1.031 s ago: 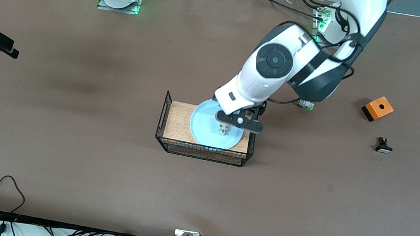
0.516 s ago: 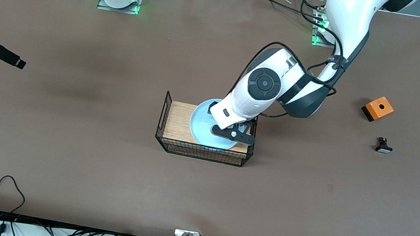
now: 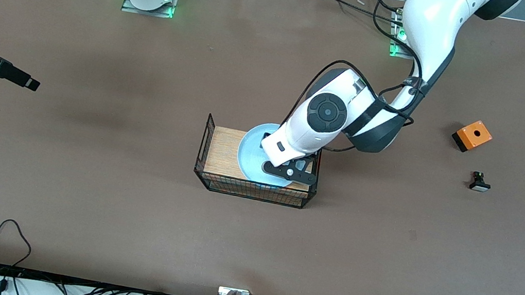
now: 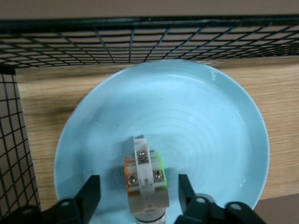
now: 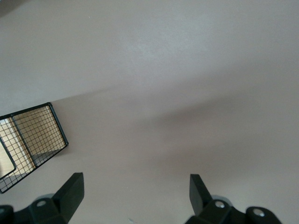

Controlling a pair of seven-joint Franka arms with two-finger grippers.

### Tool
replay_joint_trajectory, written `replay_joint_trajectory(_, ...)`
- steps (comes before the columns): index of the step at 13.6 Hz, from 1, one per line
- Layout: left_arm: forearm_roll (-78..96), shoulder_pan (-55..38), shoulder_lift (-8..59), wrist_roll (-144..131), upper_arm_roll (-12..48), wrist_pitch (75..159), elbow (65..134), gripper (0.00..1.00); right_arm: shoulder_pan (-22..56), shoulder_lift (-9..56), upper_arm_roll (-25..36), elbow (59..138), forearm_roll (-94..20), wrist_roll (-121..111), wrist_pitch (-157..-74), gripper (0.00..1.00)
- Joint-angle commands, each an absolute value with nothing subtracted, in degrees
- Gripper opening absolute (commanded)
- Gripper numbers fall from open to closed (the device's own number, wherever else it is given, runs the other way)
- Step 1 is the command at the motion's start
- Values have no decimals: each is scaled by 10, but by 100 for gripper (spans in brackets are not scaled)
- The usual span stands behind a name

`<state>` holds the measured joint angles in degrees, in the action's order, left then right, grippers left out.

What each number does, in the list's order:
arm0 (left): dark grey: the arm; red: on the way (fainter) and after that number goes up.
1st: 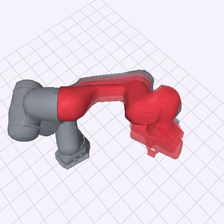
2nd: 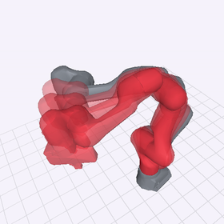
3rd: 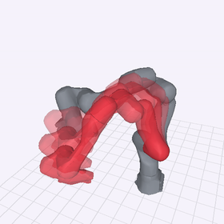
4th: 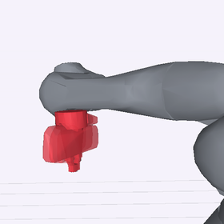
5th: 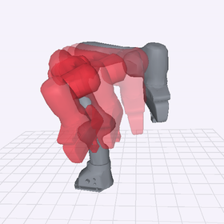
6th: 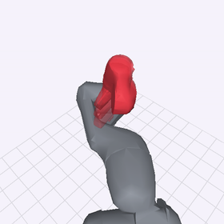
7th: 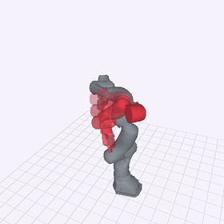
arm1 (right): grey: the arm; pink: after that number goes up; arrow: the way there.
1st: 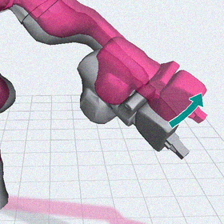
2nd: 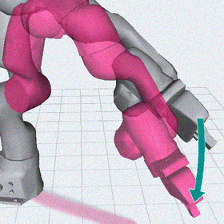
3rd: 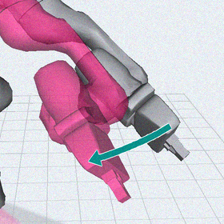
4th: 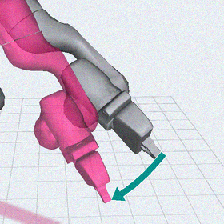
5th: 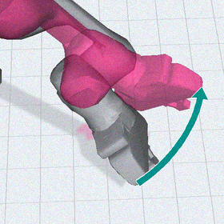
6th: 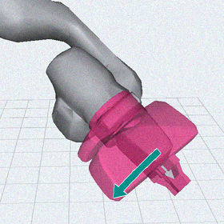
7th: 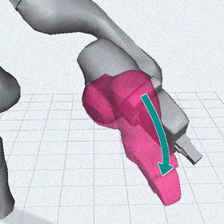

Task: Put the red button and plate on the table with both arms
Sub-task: 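Lift the button with the left gripper while the right gripper reaches out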

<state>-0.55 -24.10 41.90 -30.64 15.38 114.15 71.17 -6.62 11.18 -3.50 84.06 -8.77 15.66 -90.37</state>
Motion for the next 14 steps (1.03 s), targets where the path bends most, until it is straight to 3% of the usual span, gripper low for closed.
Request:
replay_joint_trajectory(1, -59, -249, 428, -308, 150, 1147, 693, 34, -61, 124, -38, 826, -97, 150, -904, 100)
replay_joint_trajectory(3, -64, -249, 428, -308, 150, 1147, 693, 8, -41, 124, -37, 826, -89, 156, -903, 100)
replay_joint_trajectory(4, -65, -250, 428, -308, 150, 1147, 692, 0, -42, 124, -37, 825, -92, 150, -898, 100)
replay_joint_trajectory(14, -60, -246, 341, -309, 161, 1076, 685, 0, -4, 143, -38, 826, -134, 179, -900, 100)
